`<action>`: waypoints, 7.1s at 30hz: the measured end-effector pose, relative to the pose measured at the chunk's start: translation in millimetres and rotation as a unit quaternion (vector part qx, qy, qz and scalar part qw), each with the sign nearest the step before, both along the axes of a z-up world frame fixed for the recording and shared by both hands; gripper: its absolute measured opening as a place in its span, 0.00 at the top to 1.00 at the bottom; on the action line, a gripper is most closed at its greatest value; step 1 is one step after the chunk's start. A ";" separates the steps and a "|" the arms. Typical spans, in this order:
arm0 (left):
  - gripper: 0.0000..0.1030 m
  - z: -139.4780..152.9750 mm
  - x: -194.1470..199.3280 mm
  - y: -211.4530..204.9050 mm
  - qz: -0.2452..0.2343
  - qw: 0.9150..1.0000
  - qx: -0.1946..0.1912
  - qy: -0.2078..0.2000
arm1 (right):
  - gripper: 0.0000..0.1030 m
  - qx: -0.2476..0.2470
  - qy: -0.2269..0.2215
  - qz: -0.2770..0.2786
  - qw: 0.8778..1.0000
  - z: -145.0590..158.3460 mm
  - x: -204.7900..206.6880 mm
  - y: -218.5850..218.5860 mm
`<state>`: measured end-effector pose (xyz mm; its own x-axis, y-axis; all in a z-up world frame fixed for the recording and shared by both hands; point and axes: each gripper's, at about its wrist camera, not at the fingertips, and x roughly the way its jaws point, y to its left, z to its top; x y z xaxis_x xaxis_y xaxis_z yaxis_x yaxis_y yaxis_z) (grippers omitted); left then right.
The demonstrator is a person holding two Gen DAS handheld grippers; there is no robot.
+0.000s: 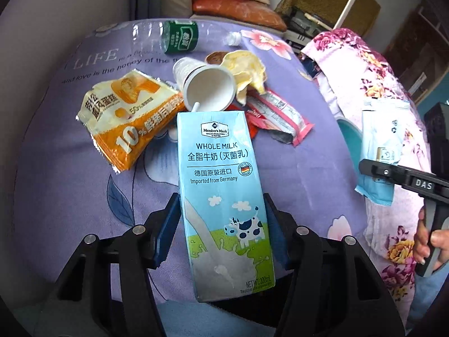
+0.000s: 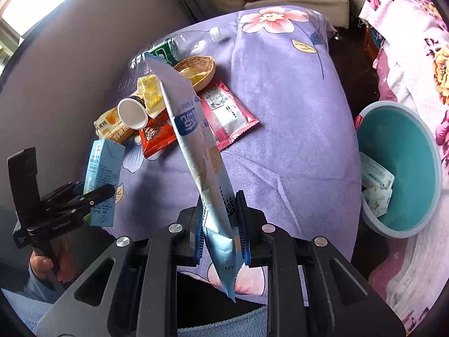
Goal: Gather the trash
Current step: 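Carry the milk carton and blue packet over the teal bin, then open both tools over the teal bin and move back to the pile, then grasp the white strawberry drink cup with the left tool while the right tool grasps the yellow napkin, then carry the cup and napkin to the teal bin and open both tools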
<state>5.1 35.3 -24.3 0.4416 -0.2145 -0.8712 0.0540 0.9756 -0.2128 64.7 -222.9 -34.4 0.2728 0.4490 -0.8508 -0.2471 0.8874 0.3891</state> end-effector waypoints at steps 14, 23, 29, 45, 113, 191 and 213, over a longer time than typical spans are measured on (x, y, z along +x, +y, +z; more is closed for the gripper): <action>0.43 29.3 51.1 -122.6 -0.127 0.990 0.019 -0.049 | 0.81 0.014 -0.040 -0.122 0.992 21.0 5.3 -92.5; 0.43 18.9 83.1 -212.9 -0.200 0.979 0.014 -0.035 | 0.81 0.012 -0.046 -0.197 0.979 18.2 7.4 -166.7; 0.43 9.1 99.7 -253.7 -0.224 0.974 0.013 -0.022 | 0.81 0.010 -0.037 -0.222 0.974 5.6 7.9 -198.7; 0.43 -28.6 138.7 -333.0 -0.279 0.960 0.017 0.028 | 0.80 0.007 -0.002 -0.274 0.962 -28.1 18.3 -252.3; 0.13 33.1 126.5 29.7 0.015 0.998 -0.037 -0.047 | 0.32 -0.079 0.006 -0.070 0.994 22.4 85.3 19.9; 0.49 35.7 101.0 -63.3 -0.076 0.996 0.011 -0.052 | 0.90 0.037 -0.025 -0.126 0.991 23.1 58.3 -41.9; 0.49 -0.9 119.4 -281.0 -0.264 0.964 0.035 -0.012 | 0.89 0.014 -0.043 -0.290 0.956 -5.2 11.6 -233.1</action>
<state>124.5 -245.6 -25.2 0.3066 -0.3568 -0.8824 0.5514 0.8223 -0.1409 76.3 -456.1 -39.6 0.5515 0.2225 -0.8039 0.2517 0.8744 0.4147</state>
